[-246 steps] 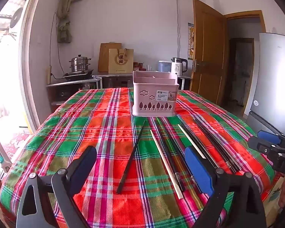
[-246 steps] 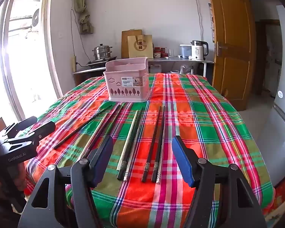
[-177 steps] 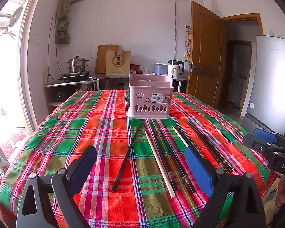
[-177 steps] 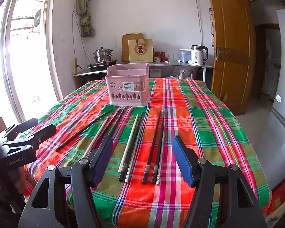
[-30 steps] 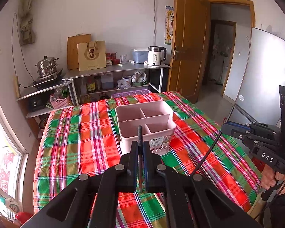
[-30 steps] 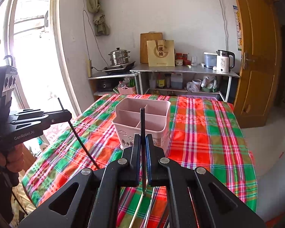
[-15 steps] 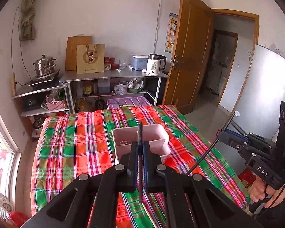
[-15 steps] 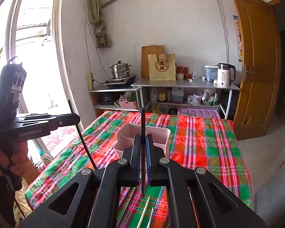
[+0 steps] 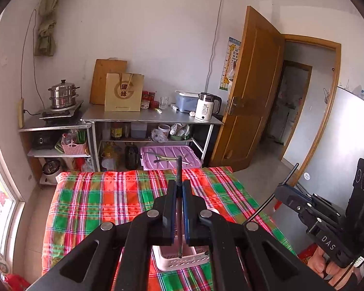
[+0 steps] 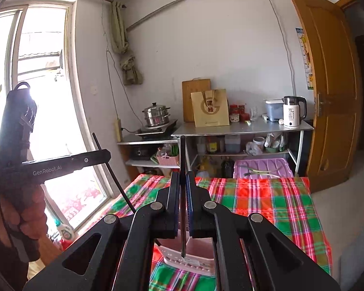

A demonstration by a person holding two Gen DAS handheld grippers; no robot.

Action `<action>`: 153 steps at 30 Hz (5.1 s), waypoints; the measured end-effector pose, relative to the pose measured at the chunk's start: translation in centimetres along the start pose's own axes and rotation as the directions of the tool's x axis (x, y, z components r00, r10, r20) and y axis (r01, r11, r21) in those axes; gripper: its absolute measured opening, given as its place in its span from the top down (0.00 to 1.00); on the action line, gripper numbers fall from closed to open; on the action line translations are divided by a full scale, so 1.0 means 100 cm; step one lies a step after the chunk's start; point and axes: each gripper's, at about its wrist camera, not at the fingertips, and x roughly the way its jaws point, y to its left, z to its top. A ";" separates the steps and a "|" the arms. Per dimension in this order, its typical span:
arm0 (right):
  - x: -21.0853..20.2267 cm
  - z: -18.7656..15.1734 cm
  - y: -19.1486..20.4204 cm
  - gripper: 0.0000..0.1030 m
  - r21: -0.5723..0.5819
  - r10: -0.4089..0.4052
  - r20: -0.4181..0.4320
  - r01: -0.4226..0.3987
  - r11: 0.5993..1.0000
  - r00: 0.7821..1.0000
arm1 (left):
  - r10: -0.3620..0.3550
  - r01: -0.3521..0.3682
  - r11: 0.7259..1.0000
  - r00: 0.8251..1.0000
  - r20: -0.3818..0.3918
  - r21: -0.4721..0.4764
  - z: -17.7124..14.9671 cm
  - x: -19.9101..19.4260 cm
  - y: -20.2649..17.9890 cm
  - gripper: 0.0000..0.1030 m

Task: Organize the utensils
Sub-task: 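Lower the chopsticks into the pink basket and open both grippers, then move both grippers back down to the chopsticks on the tablecloth, then close the left gripper on a dark chopstick while the right gripper grasps dark chopsticks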

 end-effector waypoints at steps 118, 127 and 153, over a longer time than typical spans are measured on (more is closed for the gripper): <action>0.046 -0.237 -0.084 0.86 0.020 -0.128 -0.528 0.163 0.986 0.840 | -0.050 0.052 0.999 0.880 -0.473 -0.008 -0.272 0.151 -0.066 0.78; 0.057 -0.232 -0.083 0.88 -0.012 -0.159 -0.554 0.184 0.983 0.817 | 0.000 0.010 1.000 0.875 -0.484 0.018 -0.269 0.158 -0.069 0.90; -0.007 -0.161 -0.052 0.95 0.002 -0.116 -0.358 0.125 0.992 0.927 | -0.120 0.108 0.993 0.938 -0.325 -0.058 -0.200 0.067 -0.055 0.95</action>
